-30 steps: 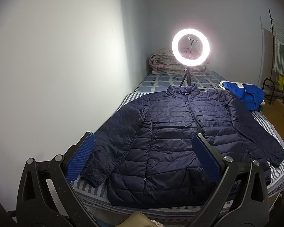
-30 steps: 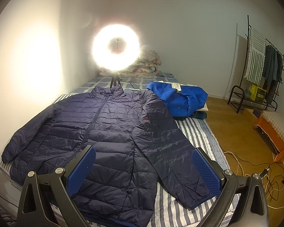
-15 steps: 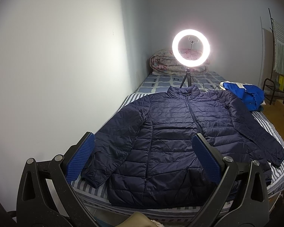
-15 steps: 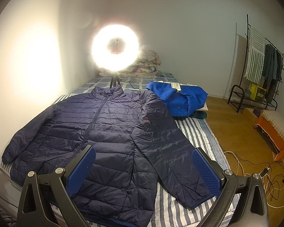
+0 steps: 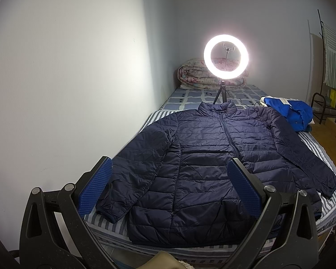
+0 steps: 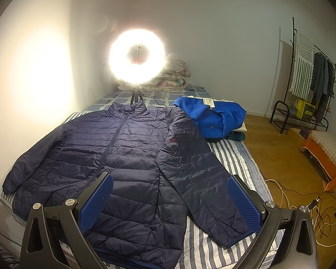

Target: Fold large clothes

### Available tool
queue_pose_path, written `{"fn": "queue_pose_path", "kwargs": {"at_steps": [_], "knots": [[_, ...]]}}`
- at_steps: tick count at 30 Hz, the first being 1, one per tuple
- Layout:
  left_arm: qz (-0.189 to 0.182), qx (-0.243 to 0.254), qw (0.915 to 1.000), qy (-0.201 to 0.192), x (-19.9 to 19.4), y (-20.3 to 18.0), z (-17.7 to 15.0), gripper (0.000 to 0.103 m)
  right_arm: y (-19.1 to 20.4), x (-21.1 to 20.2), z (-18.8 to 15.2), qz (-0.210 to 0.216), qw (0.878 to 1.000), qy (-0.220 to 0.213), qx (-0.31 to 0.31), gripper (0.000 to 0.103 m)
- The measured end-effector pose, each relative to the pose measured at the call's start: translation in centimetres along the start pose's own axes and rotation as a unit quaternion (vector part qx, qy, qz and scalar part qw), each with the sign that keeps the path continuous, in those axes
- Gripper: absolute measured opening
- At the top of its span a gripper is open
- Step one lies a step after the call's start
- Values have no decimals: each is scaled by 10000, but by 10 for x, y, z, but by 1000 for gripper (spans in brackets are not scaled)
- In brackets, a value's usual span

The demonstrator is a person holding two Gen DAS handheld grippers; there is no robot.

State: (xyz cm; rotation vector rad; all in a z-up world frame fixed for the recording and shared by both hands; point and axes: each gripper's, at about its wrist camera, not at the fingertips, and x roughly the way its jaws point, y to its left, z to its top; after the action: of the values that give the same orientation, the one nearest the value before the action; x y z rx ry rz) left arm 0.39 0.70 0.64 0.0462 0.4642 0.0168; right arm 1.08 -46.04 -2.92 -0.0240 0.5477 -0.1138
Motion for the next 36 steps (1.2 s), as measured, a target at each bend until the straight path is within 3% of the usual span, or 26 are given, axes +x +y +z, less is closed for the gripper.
{"fn": "queue_pose_path", "kwargs": {"at_steps": [23, 36], "knots": [[19, 7, 10000, 10, 2, 2, 0, 103, 14, 1, 3, 161, 9999, -11, -18, 103], [130, -92, 9999, -49, -5, 21, -9, 103, 63, 11, 17, 662, 9967, -80, -454, 103]]}}
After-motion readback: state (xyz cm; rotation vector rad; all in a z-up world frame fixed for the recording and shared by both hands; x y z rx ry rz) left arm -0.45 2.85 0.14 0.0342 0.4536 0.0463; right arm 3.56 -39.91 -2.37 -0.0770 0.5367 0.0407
